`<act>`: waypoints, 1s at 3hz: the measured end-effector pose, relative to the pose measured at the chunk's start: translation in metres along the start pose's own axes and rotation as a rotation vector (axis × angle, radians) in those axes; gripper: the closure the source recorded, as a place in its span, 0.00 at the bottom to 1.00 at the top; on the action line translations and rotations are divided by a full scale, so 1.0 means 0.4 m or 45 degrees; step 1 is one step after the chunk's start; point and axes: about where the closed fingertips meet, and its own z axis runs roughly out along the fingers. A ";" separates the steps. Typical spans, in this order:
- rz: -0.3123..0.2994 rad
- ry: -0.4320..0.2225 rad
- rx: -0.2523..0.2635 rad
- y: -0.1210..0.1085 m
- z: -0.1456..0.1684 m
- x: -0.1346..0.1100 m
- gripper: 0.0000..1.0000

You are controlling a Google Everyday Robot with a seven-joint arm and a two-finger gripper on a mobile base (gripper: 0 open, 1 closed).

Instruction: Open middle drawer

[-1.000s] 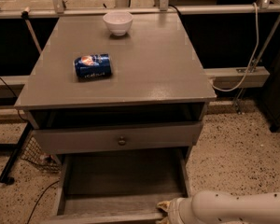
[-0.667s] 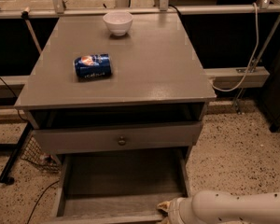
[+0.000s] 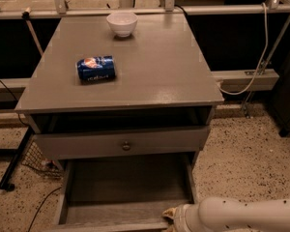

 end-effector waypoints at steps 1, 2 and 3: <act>-0.001 -0.001 -0.004 0.002 0.002 -0.001 0.04; -0.001 -0.002 -0.005 0.003 0.003 -0.001 0.00; -0.017 -0.026 -0.010 -0.005 -0.010 -0.006 0.00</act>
Offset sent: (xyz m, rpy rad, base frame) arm -0.0005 0.0005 -0.0004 0.0005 0.0012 0.0012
